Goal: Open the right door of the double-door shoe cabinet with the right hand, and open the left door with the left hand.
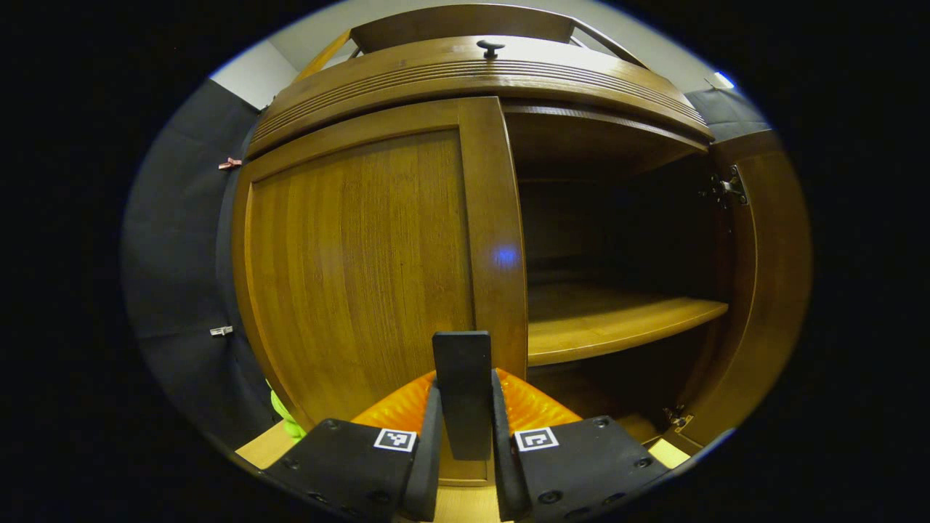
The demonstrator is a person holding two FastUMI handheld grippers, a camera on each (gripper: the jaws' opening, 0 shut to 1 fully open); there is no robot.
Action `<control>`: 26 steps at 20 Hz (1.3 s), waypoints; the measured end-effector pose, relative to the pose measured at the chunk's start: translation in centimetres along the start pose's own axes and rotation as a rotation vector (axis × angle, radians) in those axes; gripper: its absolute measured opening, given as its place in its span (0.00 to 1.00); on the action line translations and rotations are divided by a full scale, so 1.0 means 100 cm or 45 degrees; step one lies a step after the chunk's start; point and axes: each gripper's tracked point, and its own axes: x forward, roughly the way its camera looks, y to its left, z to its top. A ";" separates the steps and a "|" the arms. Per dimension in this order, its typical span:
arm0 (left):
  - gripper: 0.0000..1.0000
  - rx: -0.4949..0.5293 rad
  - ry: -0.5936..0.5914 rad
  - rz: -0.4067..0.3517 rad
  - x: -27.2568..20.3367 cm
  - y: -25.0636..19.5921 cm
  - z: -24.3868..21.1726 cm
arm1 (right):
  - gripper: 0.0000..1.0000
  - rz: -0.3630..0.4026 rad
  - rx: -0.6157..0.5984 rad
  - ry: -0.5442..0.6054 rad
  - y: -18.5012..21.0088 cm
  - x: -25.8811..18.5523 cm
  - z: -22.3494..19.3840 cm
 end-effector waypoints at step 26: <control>0.22 -0.046 0.028 -0.052 -0.196 0.140 -0.029 | 1.00 0.060 -0.126 -0.057 0.076 -0.024 0.004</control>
